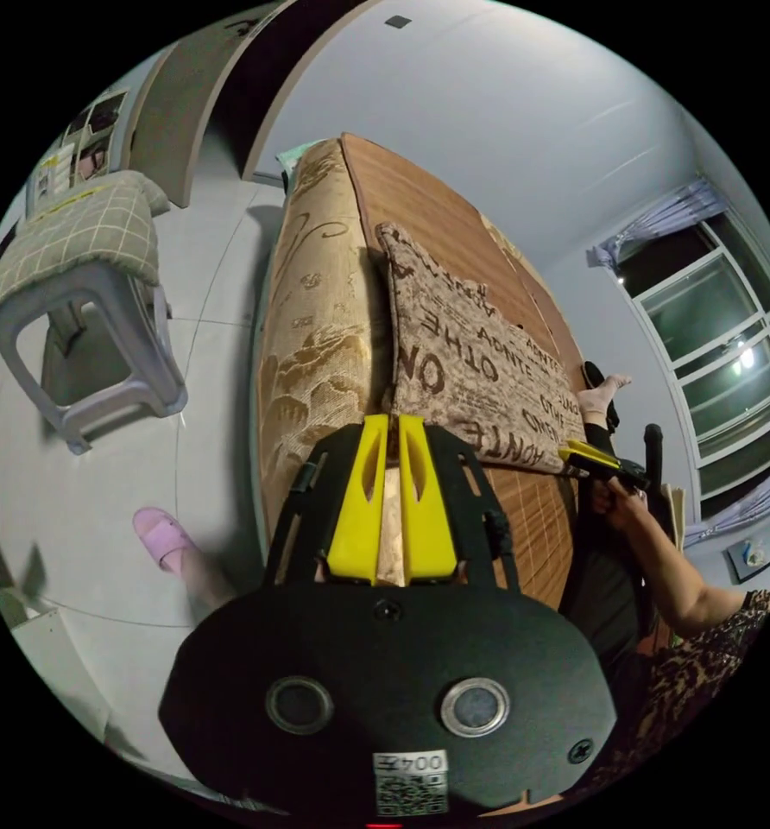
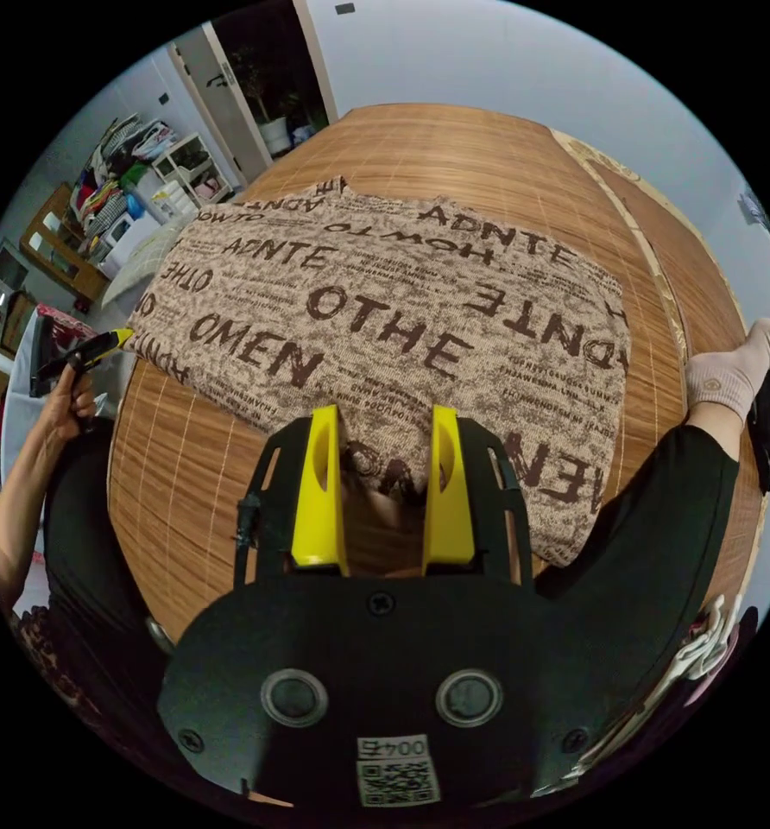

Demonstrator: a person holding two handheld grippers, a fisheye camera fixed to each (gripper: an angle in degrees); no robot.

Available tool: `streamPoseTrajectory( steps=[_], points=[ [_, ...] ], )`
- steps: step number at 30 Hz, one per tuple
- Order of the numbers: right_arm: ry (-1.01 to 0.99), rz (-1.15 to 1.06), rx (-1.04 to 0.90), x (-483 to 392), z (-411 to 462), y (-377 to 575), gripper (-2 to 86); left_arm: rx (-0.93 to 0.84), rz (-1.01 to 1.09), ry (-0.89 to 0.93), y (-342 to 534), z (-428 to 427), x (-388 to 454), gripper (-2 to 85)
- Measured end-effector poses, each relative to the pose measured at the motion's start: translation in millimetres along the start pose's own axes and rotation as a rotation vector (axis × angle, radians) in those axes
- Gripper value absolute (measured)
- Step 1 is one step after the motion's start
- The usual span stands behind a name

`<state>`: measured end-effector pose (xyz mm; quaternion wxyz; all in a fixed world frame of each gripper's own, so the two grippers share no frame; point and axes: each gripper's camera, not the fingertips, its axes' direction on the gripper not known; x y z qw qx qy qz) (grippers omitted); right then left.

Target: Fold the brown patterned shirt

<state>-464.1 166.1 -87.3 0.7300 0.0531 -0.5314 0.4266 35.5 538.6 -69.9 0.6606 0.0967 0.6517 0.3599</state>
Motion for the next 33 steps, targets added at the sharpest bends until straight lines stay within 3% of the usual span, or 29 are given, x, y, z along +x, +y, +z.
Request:
streamPoseTrajectory(
  steps=[9, 11, 15, 18, 22, 25, 26, 33],
  points=[
    [-0.022, -0.011, -0.024, -75.0, 13.2, 32.1, 15.9, -0.076, -0.084, -0.019, 35.5, -32.7, 6.6, 1.1],
    [-0.109, -0.007, -0.073, -70.9, 2.1, 28.4, 16.2, -0.041, -0.101, -0.126, 41.8, -49.0, 19.4, 1.1],
    [-0.107, 0.007, -0.049, -38.6, -49.8, 33.0, 14.6, 0.093, -0.039, -0.15, 51.9, -67.2, 61.8, 1.2],
    [-0.091, 0.023, -0.166, 1.9, -66.4, 34.3, 12.8, 0.116, 0.091, -0.097, 54.9, -41.1, 115.1, 1.1],
    [-0.116, 0.018, -0.337, 30.7, -45.8, 31.5, 12.3, 0.01, 0.229, -0.144, 58.2, 25.4, 180.7, 0.9],
    [-0.09, -0.086, -0.441, 17.6, -23.3, 23.9, 12.4, -0.107, 0.287, -0.281, 69.0, 68.4, 205.9, 0.8],
    [-0.078, -0.117, -0.465, 11.4, -18.2, 18.5, 12.5, -0.062, 0.312, -0.316, 77.0, 71.1, 213.2, 0.8],
    [-0.011, -0.242, -0.699, -18.6, 33.3, 6.3, 11.9, -0.061, 0.305, -0.309, 90.9, 76.5, 228.2, 0.7]
  ],
)
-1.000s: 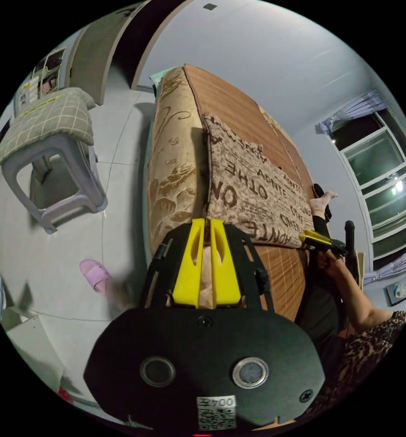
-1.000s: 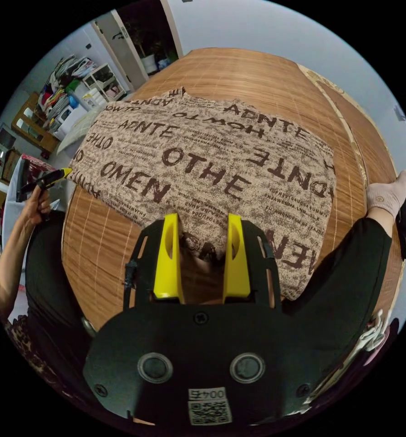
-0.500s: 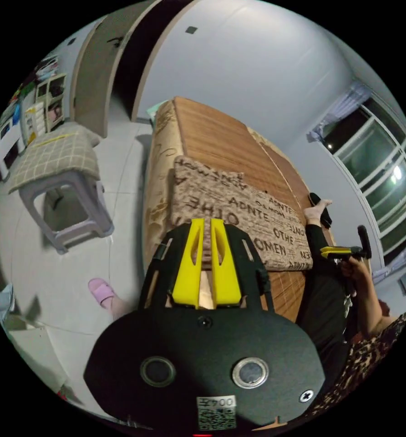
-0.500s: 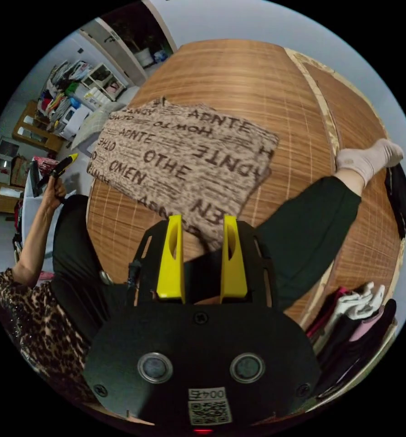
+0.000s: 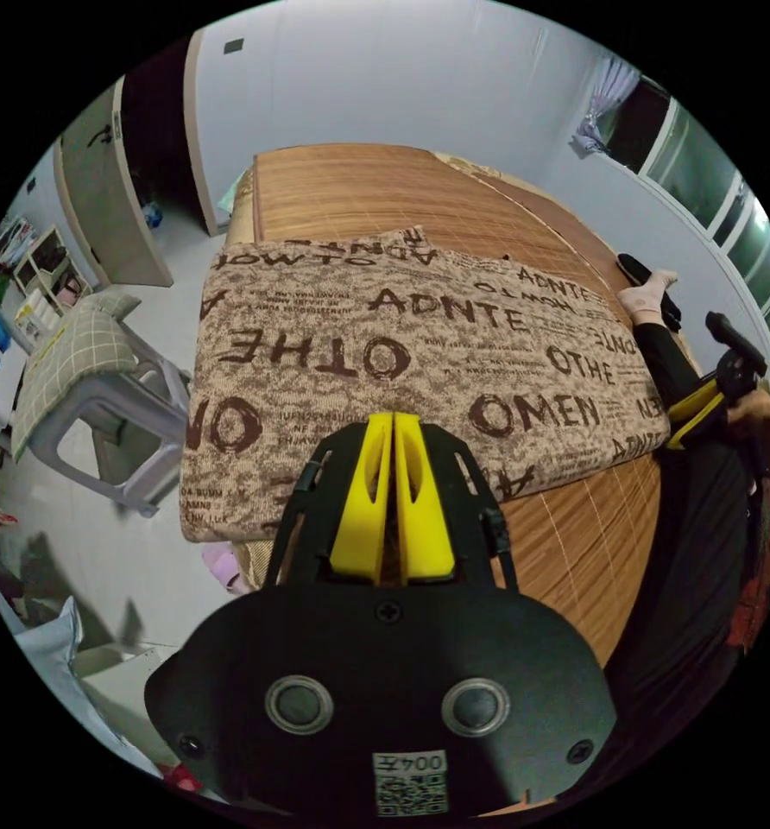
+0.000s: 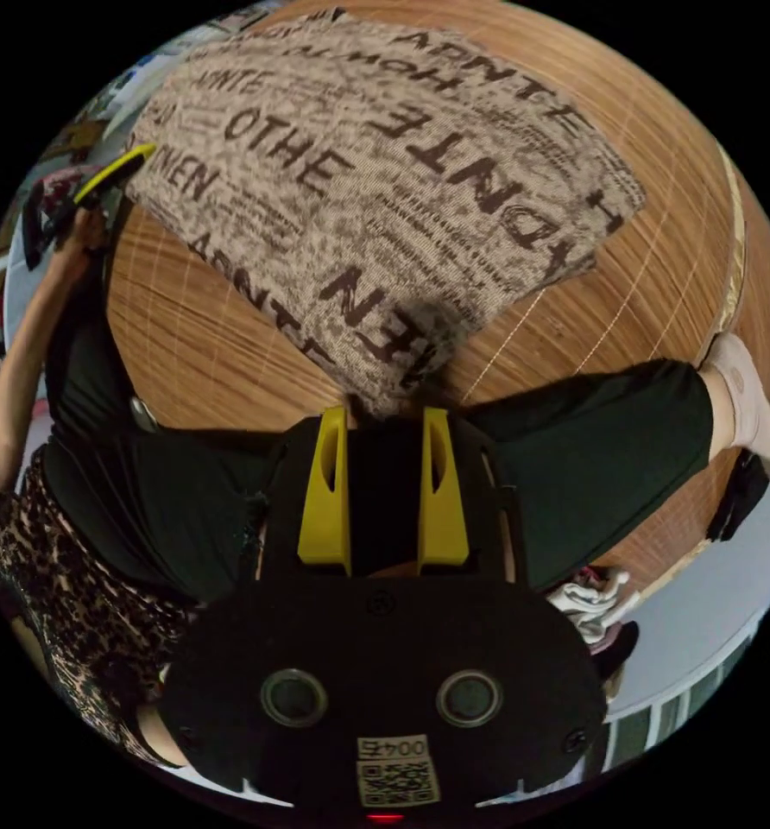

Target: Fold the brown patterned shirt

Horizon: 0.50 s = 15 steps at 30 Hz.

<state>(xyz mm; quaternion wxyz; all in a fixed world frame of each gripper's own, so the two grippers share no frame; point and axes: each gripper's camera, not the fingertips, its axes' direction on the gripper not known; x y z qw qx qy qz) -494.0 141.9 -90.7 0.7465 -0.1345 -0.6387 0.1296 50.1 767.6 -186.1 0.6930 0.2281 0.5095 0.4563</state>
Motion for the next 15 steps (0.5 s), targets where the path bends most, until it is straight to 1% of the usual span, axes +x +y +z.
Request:
streamPoseTrajectory(
  steps=[2, 5, 10, 15],
  points=[
    [0.043, -0.026, -0.008, -12.9, 3.3, -6.8, 9.0, 0.001, -0.026, 0.045, 2.9, 0.2, -0.1, 0.7],
    [0.107, -0.046, -0.027, -27.9, 9.9, -12.8, 5.2, 0.001, -0.032, 0.046, 5.9, -0.8, 7.4, 0.8],
    [0.184, -0.023, -0.101, -36.9, 27.2, -9.8, 4.1, -0.014, -0.003, 0.032, 8.3, -2.4, 21.2, 0.7],
    [0.212, -0.032, -0.173, -46.6, 41.5, 3.6, 5.2, -0.011, 0.009, 0.015, 13.1, -4.4, 34.5, 0.7]
  ],
)
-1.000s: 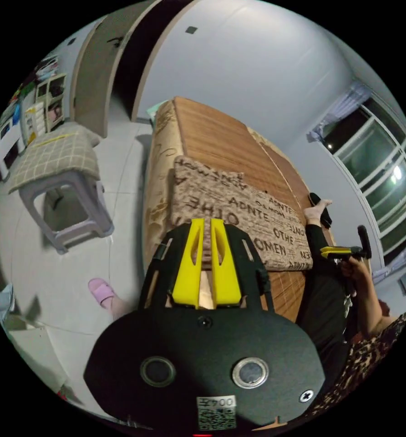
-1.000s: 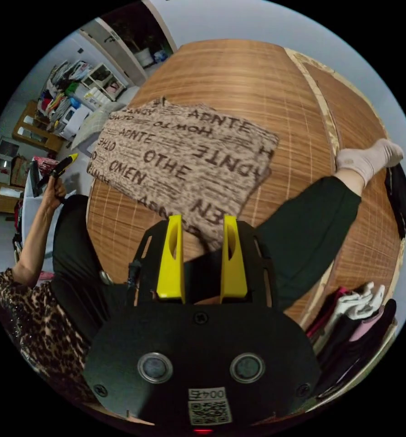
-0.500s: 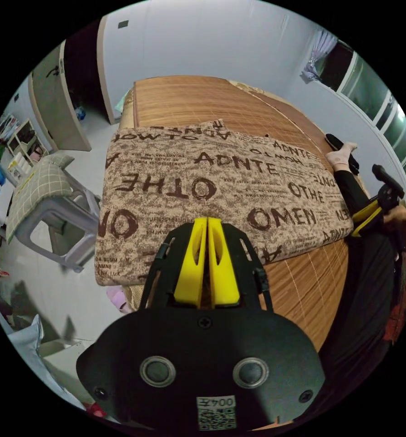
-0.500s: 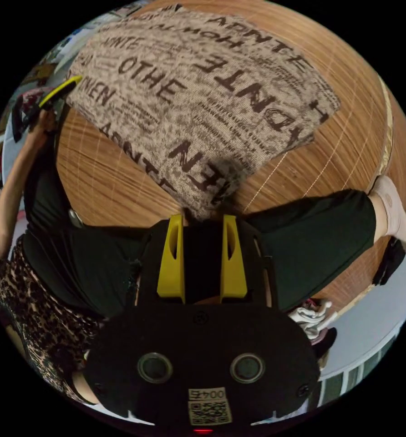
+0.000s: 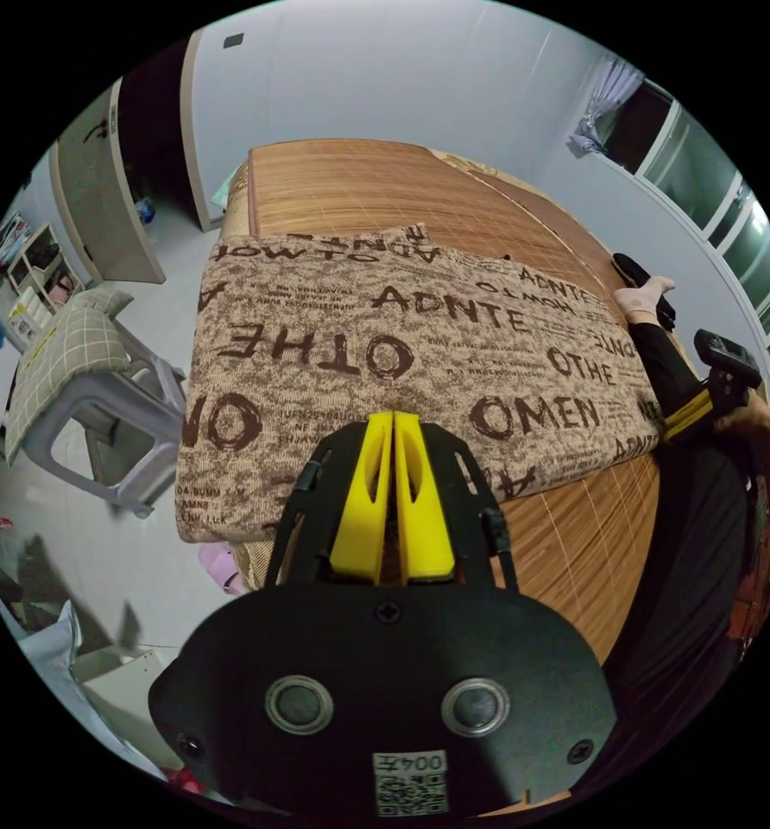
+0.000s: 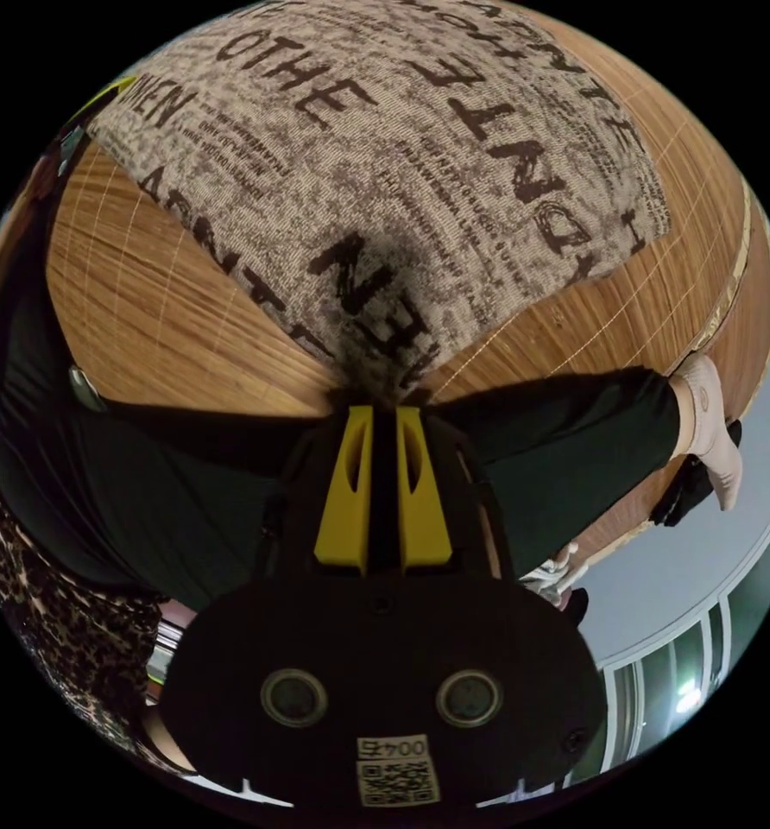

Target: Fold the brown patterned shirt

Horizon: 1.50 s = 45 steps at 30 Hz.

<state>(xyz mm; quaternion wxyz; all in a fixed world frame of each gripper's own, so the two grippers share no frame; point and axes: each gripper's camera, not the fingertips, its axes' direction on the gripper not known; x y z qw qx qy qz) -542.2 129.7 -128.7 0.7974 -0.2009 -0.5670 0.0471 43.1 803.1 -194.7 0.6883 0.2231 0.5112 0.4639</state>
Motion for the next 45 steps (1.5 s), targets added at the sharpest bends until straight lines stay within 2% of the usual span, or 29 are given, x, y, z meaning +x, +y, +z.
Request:
streamPoseTrajectory(
  steps=[3, 8, 11, 14, 18, 20, 22, 34, 45],
  points=[
    [-0.023, 0.077, 0.113, 3.5, -15.0, 36.9, 6.7, 0.005, 0.017, -0.026, 3.3, -1.3, 10.2, 0.7],
    [-0.169, 0.205, 0.673, -16.4, -59.1, 101.6, 12.1, 0.012, 0.031, -0.062, 8.7, -3.8, 26.4, 0.7],
    [-0.146, 0.336, 0.878, -42.0, -52.5, 101.0, 12.9, 0.013, 0.041, -0.083, 11.3, -5.5, 35.3, 0.7],
    [-0.205, 0.473, 1.018, -61.9, -32.0, 93.6, 13.6, 0.019, 0.052, -0.106, 14.7, -7.1, 44.3, 0.7],
    [-0.201, 0.566, 1.029, -85.5, -6.6, 78.0, 15.7, 0.027, 0.072, -0.145, 18.7, -8.6, 56.7, 0.7],
    [-0.129, 0.546, 0.934, -100.3, 14.4, 60.3, 16.2, 0.031, 0.077, -0.157, 21.0, -9.7, 62.5, 0.8],
    [-0.077, 0.537, 1.005, -110.9, 26.5, 65.8, 16.1, 0.035, 0.077, -0.158, 22.6, -10.6, 65.4, 0.7],
    [-0.113, 0.527, 1.012, -115.5, 44.1, 91.0, 16.1, 0.04, 0.128, -0.256, 30.9, -14.3, 99.9, 0.3],
    [-0.105, 0.538, 0.997, -110.1, 47.0, 98.5, 16.1, 0.041, 0.107, -0.216, 34.1, -20.0, 110.0, 0.3]
  ],
)
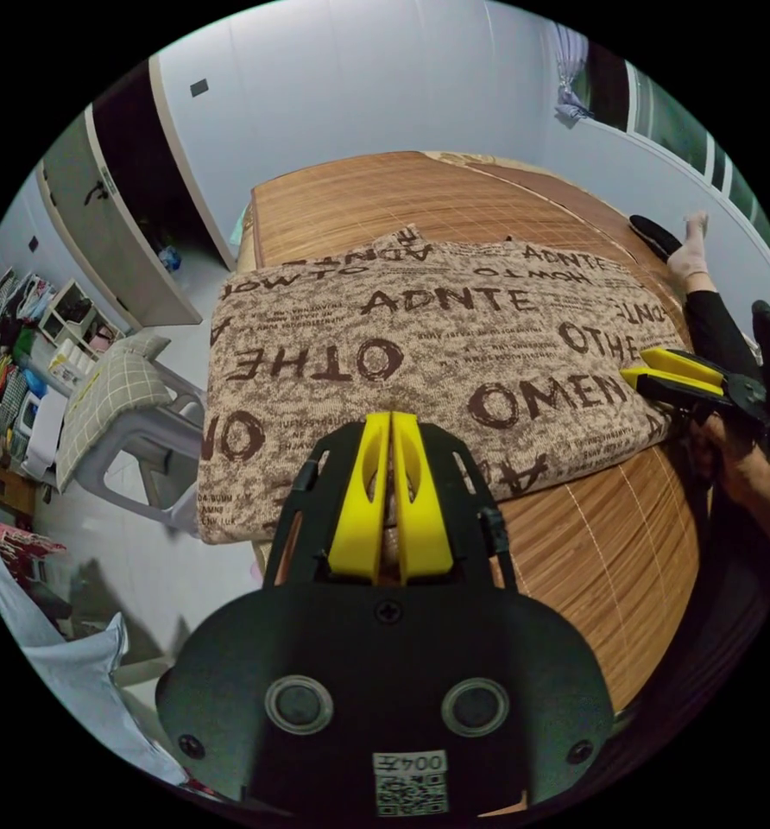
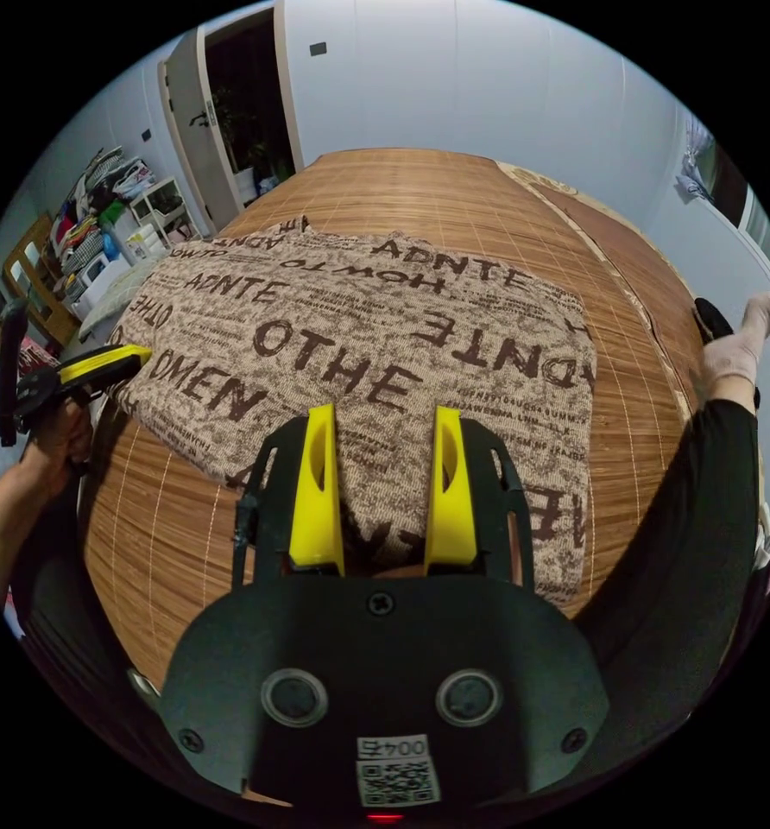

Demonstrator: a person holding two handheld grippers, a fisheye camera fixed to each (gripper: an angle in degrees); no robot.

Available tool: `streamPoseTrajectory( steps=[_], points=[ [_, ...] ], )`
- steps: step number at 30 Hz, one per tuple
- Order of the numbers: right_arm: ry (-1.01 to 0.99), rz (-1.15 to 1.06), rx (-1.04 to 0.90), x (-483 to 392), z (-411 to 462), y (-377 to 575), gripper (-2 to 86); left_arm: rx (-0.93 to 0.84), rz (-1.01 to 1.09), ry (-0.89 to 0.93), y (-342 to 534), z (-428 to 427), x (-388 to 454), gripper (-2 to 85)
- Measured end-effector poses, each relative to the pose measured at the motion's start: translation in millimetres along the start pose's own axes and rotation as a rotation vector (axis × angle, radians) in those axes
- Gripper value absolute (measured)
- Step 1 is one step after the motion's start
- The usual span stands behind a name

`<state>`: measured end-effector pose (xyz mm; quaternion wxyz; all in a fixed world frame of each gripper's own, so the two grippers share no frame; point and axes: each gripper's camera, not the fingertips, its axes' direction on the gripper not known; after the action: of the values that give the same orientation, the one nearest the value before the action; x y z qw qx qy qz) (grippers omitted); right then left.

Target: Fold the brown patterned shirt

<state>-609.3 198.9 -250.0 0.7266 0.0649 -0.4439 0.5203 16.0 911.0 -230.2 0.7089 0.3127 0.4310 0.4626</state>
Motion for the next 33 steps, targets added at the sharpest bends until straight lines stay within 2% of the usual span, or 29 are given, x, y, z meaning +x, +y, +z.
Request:
streamPoseTrajectory(
  steps=[8, 21, 24, 26, 29, 33],
  points=[
    [-0.005, 0.002, 0.003, 15.2, -2.9, -7.9, 16.1, -0.001, 0.042, -0.082, -0.3, -7.0, 26.7, 0.1],
    [-0.035, 0.003, -0.016, 53.5, -6.7, -41.1, 14.8, 0.001, 0.042, -0.082, -2.4, -18.0, 50.5, 0.1],
    [-0.088, -0.052, -0.126, 72.7, -27.4, -61.3, 13.9, 0.002, 0.034, -0.066, -3.3, -20.9, 54.7, 0.2],
    [-0.022, -0.121, -0.198, 98.1, -51.7, -71.7, 13.5, 0.003, 0.03, -0.057, -4.1, -23.2, 59.0, 0.1],
    [-0.011, -0.128, -0.381, 147.6, -60.9, -77.7, 12.5, 0.004, 0.029, -0.056, -5.3, -26.2, 66.4, 0.2],
    [-0.038, -0.12, -0.523, 188.8, -51.4, -78.1, 11.7, 0.004, 0.028, -0.052, -7.2, -30.0, 75.5, 0.2]
  ],
)
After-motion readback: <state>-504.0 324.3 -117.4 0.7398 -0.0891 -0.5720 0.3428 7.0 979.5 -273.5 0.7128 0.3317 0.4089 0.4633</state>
